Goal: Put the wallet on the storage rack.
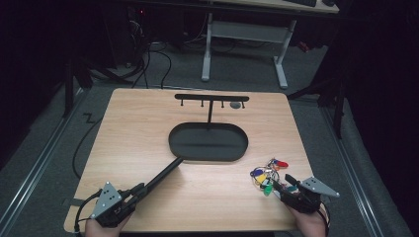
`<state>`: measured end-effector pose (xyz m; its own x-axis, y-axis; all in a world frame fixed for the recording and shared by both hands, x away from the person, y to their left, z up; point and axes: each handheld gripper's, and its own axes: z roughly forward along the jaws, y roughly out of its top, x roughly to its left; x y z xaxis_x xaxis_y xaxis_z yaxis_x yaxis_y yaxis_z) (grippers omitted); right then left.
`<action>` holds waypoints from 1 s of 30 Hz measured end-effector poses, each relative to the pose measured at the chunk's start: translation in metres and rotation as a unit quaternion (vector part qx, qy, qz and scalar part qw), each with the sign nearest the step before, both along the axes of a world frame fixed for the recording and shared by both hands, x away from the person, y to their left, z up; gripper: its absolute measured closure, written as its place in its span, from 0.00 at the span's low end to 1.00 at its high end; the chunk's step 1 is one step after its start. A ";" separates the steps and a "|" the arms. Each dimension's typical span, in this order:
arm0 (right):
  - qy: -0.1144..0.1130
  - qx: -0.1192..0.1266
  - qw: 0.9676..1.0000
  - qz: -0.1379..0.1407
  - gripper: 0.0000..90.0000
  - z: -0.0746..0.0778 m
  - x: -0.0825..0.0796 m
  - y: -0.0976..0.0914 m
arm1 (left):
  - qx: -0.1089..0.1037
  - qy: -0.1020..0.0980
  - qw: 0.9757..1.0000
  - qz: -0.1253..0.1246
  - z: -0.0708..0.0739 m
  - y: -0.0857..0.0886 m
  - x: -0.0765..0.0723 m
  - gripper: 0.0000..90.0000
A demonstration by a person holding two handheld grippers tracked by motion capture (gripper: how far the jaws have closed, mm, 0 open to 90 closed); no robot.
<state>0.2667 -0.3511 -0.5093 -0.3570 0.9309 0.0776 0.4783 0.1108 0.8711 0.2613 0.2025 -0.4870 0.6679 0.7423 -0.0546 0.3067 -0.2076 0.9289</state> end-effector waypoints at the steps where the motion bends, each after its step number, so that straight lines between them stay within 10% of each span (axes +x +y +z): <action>1: 0.000 0.000 1.000 0.000 0.46 0.000 0.000 0.000 | 0.000 0.000 1.000 0.000 0.000 0.000 0.000 0.90; 30: 0.003 0.000 1.000 0.001 0.46 -0.001 0.000 0.000 | -0.039 0.003 0.999 0.037 -0.005 0.028 0.013 0.85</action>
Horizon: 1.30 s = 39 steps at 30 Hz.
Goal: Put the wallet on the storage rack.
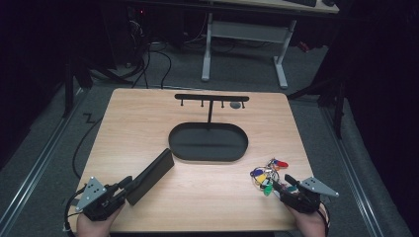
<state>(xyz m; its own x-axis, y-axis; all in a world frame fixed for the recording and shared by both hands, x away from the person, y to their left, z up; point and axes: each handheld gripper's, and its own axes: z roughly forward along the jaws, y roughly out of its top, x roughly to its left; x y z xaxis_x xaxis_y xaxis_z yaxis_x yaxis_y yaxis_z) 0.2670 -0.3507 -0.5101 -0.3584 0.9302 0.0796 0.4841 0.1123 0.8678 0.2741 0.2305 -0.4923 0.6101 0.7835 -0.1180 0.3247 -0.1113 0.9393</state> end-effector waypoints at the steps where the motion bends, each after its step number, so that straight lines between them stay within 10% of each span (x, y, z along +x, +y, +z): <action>1: 0.000 0.000 1.000 0.000 0.46 0.000 0.000 0.000 | 0.000 0.000 1.000 0.000 0.000 0.000 0.000 0.84; 19: 0.002 0.000 1.000 0.005 0.46 -0.001 0.000 0.000 | 0.059 0.011 0.998 -0.001 -0.002 -0.009 0.000 0.72; 39: 0.016 -0.007 1.000 0.004 0.43 0.011 0.002 -0.003 | 0.154 0.020 0.988 0.006 0.005 -0.030 0.001 0.71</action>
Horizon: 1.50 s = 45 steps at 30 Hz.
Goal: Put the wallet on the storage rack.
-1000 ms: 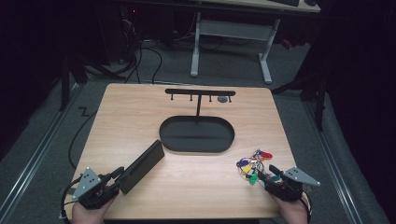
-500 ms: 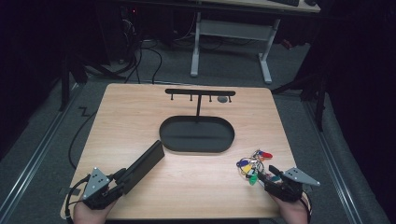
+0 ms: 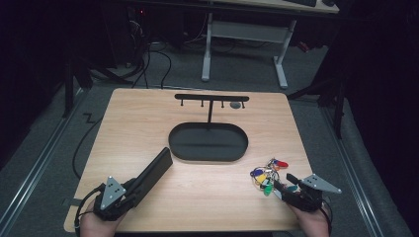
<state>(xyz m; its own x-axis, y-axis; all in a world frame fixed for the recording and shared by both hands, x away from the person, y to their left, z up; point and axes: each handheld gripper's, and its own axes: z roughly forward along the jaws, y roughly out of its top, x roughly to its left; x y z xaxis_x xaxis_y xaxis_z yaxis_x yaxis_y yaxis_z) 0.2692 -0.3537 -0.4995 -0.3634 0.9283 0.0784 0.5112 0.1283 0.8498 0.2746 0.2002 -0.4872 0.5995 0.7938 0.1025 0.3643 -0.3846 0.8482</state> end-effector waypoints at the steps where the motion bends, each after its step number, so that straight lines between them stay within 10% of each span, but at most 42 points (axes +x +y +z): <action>1: -0.001 -0.005 1.000 0.002 0.43 0.001 0.000 0.000 | 0.010 0.005 1.000 -0.001 0.002 -0.002 0.001 0.71; 26: -0.037 0.034 0.999 0.011 0.44 -0.006 -0.012 -0.017 | 0.089 0.097 0.991 -0.030 0.026 -0.021 0.029 0.71; 45: -0.032 0.061 0.998 0.012 0.44 -0.008 -0.014 -0.018 | 0.143 0.179 0.973 -0.040 0.045 -0.029 0.049 0.75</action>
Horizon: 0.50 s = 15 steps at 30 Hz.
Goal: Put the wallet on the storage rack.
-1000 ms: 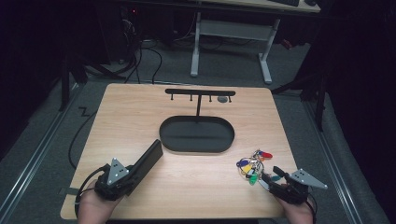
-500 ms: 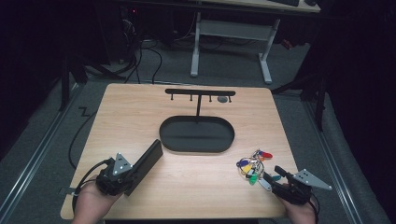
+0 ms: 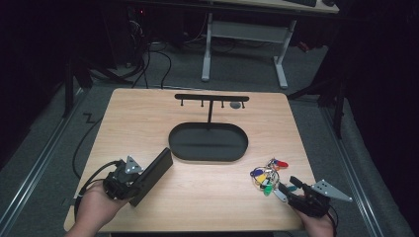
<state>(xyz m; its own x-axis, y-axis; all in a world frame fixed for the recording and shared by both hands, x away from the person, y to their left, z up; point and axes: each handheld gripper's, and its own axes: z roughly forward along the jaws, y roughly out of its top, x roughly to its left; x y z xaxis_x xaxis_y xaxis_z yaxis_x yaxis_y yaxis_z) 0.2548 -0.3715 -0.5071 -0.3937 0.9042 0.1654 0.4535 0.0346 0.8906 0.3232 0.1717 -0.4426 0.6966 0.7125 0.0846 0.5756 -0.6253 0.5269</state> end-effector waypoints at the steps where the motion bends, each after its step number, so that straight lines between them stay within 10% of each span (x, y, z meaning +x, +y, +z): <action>1: 0.002 0.003 1.000 -0.001 0.44 0.000 0.000 0.000 | -0.002 0.002 1.000 0.001 0.000 0.000 0.000 0.76; 15: 0.001 0.000 1.000 -0.002 0.45 -0.001 0.000 0.000 | 0.009 -0.035 0.999 -0.032 0.003 0.002 -0.004 0.84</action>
